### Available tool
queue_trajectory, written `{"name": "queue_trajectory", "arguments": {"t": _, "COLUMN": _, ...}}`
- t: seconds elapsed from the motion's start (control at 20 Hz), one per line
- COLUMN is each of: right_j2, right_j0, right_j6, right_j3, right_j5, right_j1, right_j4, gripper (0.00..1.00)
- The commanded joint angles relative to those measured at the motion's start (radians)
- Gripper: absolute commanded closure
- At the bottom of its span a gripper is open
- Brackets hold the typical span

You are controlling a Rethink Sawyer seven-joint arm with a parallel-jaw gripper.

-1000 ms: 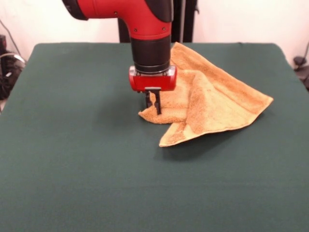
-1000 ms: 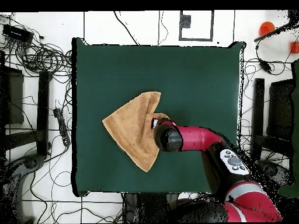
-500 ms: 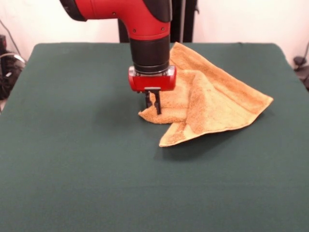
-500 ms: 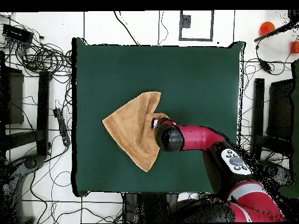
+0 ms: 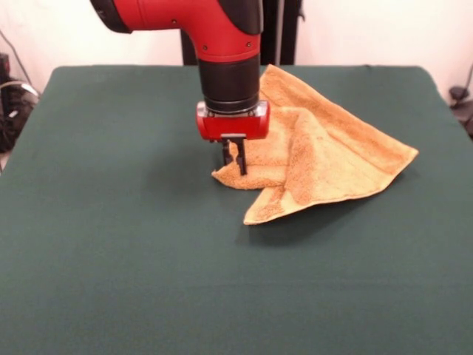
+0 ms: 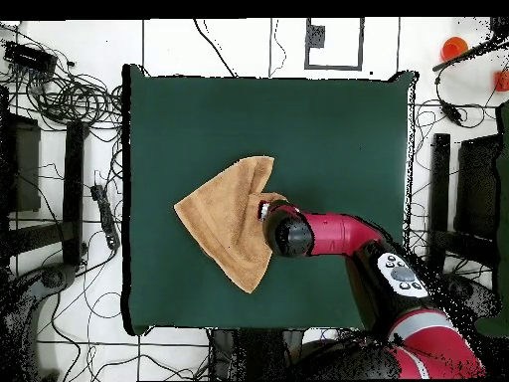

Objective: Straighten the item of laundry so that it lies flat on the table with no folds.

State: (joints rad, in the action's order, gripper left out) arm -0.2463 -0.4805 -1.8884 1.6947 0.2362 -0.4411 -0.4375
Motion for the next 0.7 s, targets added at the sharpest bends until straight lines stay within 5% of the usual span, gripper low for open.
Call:
{"name": "queue_trajectory", "arguments": {"t": 0.05, "right_j2": -0.064, "right_j0": -0.003, "right_j6": 0.071, "right_j3": -0.103, "right_j5": 0.066, "right_j1": 0.065, "right_j4": -0.059, "gripper": 1.00}}
{"name": "queue_trajectory", "arguments": {"t": 0.7, "right_j2": -0.069, "right_j0": -0.010, "right_j6": 0.083, "right_j3": -0.102, "right_j5": 0.104, "right_j1": 0.046, "right_j4": -0.051, "gripper": 1.00}}
